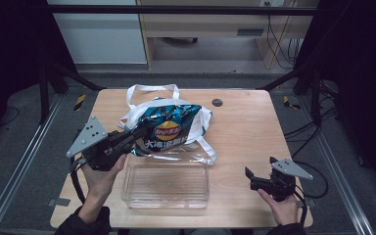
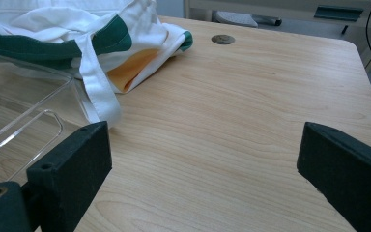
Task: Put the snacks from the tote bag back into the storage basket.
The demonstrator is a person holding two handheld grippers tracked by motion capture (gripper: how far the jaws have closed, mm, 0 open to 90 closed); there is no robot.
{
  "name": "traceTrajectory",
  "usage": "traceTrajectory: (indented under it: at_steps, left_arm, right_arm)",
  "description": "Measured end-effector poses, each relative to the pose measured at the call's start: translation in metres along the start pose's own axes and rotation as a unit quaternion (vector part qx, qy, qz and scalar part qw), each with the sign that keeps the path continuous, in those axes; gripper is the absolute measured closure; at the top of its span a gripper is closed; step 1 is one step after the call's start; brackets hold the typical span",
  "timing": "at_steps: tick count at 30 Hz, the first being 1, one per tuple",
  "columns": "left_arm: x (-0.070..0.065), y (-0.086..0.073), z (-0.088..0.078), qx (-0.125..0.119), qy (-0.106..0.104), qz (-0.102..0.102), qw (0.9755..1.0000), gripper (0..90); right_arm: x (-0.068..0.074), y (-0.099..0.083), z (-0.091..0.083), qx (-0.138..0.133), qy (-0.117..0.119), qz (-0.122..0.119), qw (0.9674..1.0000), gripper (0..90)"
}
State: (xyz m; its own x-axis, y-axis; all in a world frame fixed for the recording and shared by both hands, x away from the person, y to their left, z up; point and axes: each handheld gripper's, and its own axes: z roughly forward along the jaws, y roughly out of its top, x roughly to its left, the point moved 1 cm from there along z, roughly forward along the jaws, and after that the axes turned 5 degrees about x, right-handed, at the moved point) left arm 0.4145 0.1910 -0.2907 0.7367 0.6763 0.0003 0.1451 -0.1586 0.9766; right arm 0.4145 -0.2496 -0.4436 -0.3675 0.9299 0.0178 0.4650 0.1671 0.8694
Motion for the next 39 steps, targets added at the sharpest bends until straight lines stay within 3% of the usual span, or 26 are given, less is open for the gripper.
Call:
traceTrajectory:
  at_steps: [22, 32, 39]
  left_arm:
    - [-0.016, -0.045, -0.003, 0.041, -0.037, -0.012, 0.9984, 90.0]
    - [-0.015, -0.072, 0.002, 0.076, -0.038, -0.033, 0.9958, 90.0]
    - [-0.019, -0.084, 0.014, 0.094, -0.049, -0.034, 0.9938, 90.0]
  right_arm:
    - [0.0, -0.001, 0.001, 0.002, -0.001, 0.001, 1.0, 5.5]
    - [0.001, -0.001, 0.001, 0.004, 0.0, -0.004, 1.0, 5.5]
    - [0.002, -0.001, 0.001, 0.003, 0.001, -0.006, 1.0, 5.5]
